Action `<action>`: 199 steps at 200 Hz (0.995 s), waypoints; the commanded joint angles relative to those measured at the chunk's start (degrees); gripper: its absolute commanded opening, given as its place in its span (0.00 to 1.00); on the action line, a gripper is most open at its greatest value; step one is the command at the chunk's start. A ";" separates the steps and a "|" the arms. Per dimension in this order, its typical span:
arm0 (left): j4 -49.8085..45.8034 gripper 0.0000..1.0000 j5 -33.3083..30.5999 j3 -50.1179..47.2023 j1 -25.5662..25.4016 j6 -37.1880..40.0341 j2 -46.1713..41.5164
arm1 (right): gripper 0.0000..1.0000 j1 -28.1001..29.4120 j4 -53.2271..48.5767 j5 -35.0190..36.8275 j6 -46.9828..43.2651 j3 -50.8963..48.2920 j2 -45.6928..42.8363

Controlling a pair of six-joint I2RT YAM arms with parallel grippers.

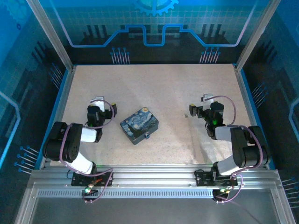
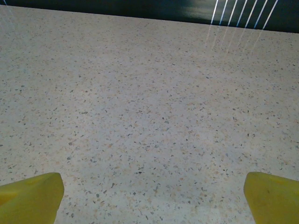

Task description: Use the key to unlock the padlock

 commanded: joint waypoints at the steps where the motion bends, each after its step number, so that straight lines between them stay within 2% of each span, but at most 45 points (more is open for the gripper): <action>1: -0.23 0.99 1.12 0.90 0.21 -0.06 -1.12 | 1.00 0.31 -0.13 -0.83 -0.65 0.89 0.58; 199: -0.39 0.99 1.14 0.96 0.20 -0.16 -1.13 | 1.00 -0.07 -0.13 -1.58 -0.43 0.87 0.58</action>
